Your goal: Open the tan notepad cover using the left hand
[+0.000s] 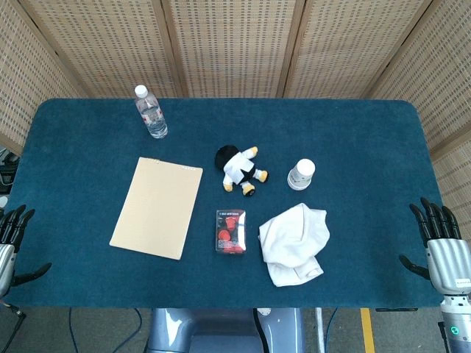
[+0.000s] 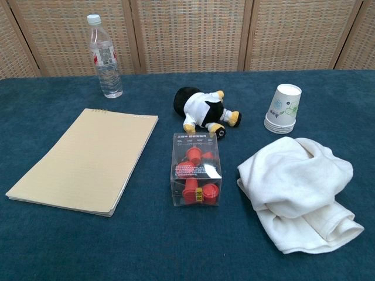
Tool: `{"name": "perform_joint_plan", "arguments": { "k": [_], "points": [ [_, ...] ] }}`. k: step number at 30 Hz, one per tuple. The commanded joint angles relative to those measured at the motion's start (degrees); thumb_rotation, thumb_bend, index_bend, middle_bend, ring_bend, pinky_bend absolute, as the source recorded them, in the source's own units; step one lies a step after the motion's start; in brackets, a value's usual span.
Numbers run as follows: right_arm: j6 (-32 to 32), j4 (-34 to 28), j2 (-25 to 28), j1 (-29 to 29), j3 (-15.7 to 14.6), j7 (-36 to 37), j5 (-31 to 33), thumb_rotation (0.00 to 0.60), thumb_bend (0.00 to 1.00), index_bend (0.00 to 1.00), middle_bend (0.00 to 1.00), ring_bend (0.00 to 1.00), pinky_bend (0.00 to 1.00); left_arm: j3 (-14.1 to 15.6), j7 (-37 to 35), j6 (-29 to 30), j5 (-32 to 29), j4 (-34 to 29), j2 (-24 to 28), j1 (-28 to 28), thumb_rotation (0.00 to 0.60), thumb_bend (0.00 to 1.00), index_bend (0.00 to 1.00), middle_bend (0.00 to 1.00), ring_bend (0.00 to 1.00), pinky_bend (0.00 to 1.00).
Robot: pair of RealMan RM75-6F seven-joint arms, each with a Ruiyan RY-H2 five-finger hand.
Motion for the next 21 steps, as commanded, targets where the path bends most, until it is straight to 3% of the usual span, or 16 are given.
{"name": "perform_joint_plan", "arguments": {
  "k": [1,9,16,21],
  "points": [
    [-0.1,0.0,0.2,0.0,-0.3,0.3,-0.3,0.600,0.00,0.00,0.00,0.00,0.00,0.0,0.1,0.1,0.9,0.4,-0.3,0.0,0.600,0.00,0.00,0.00,0.00,0.00],
    [-1.6,-1.7,1.4,0.1,-0.5,0.5,0.8,0.600,0.00,0.00,0.00,0.00,0.00,0.3,0.9,-2.6,2.6,2.0,-2.0,-1.7,0.600,0.00,0.00,0.00,0.00,0.00],
    [-3.1,-1.9,1.5,0.5,-0.5,0.3,1.6,0.600,0.00,0.00,0.00,0.00,0.00,1.6,8.3,-14.3,6.8,5.5,-8.6,-8.6,0.600,0.01,0.00,0.00,0.00,0.00],
    [-3.4,-2.1,1.4,0.8,-0.7,-0.1,1.3,0.600,0.00,0.00,0.00,0.00,0.00,0.9,12.6,-21.7,5.7,7.8,-14.8,-12.7,0.600,0.14,0.01,0.00,0.00,0.00]
  ]
}}
